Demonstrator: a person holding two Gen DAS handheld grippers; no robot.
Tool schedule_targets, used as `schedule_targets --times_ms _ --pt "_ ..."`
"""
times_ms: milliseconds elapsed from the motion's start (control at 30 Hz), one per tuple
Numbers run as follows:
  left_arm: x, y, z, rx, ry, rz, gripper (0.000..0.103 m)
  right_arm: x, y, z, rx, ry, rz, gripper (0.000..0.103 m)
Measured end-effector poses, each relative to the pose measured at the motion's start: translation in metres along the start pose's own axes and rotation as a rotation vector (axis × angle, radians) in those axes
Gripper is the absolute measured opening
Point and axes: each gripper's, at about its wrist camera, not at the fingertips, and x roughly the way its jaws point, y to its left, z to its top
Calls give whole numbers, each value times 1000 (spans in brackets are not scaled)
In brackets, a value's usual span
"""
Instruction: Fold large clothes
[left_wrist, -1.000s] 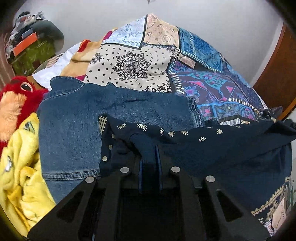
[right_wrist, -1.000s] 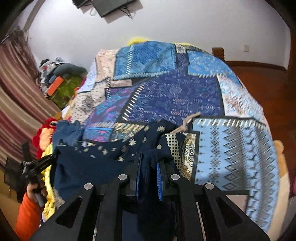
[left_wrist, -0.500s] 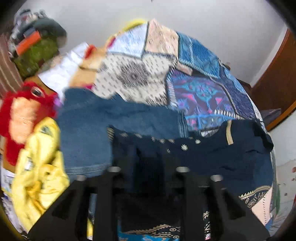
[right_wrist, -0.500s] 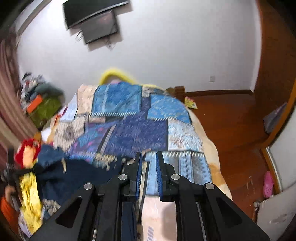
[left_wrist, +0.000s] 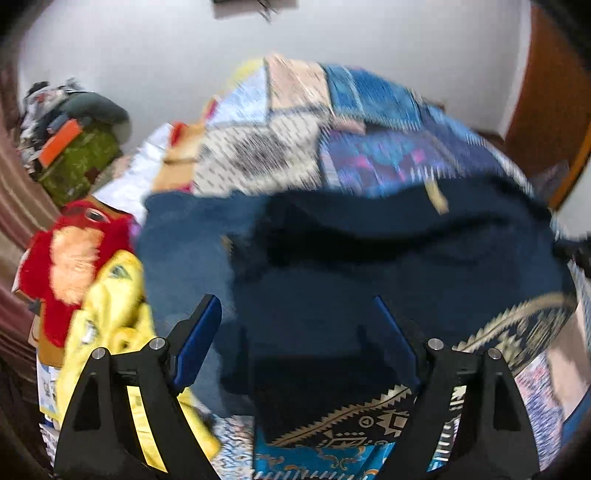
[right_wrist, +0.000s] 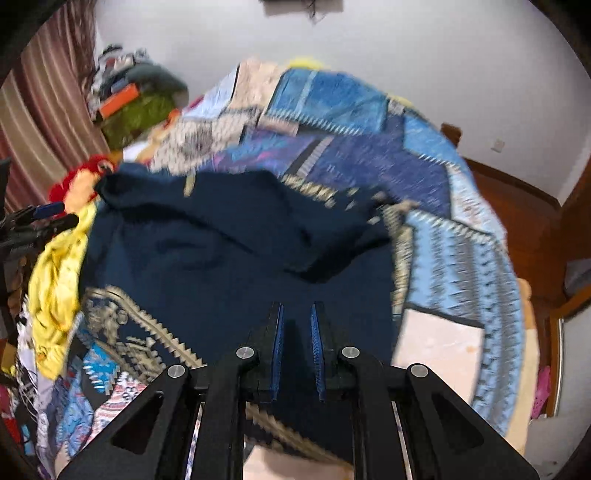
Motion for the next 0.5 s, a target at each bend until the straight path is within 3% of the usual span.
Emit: schedule_targets --times_ms 133,267,400,500 --pt "49 -16 -4 27 46 22 83 31 -7 16 29 4 3 10" --pt "68 -9 15 -36 8 -5 84 42 -23 45 73 -27 -2 10" --pt "77 3 37 -103 -17 -29 86 46 -30 70 79 -73 -128 10" --pt "73 11 49 -139 -54 26 86 36 -23 78 68 -134 -255 10"
